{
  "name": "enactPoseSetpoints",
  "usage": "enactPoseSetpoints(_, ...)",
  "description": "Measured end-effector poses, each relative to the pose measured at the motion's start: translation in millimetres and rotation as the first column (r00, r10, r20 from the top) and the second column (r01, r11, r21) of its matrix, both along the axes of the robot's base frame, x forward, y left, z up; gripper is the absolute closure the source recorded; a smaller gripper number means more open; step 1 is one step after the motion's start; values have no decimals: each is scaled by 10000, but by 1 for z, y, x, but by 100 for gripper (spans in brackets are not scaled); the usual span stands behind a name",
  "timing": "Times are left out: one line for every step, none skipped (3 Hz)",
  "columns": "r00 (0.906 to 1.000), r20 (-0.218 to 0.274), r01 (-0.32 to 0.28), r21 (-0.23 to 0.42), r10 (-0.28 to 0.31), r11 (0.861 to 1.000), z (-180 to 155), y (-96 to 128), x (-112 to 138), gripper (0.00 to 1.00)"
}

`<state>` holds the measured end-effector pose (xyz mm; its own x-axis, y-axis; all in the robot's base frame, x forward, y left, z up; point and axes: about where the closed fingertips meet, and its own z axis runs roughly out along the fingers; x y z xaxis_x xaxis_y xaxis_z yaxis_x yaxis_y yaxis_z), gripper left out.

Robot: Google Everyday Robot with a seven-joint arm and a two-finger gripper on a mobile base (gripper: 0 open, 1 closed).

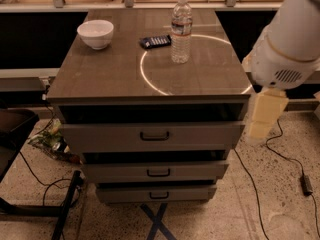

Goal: Open top drawer

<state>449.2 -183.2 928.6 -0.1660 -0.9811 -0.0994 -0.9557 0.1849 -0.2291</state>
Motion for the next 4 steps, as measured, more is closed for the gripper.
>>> enactPoseSetpoints(9990, -299, -343, -284, 335, 9990, -29, 18, 2, 0)
enactPoseSetpoints(9963, -623, -624, -391, 599, 9973, -64, 40, -1, 0)
enactPoseSetpoints(9887, -1060, -1091, -255, 1058, 9937, -118, 78, -8, 0)
enactPoseSetpoints(9882, -1089, -1117, -310, 1077, 9933, -120, 80, -7, 0)
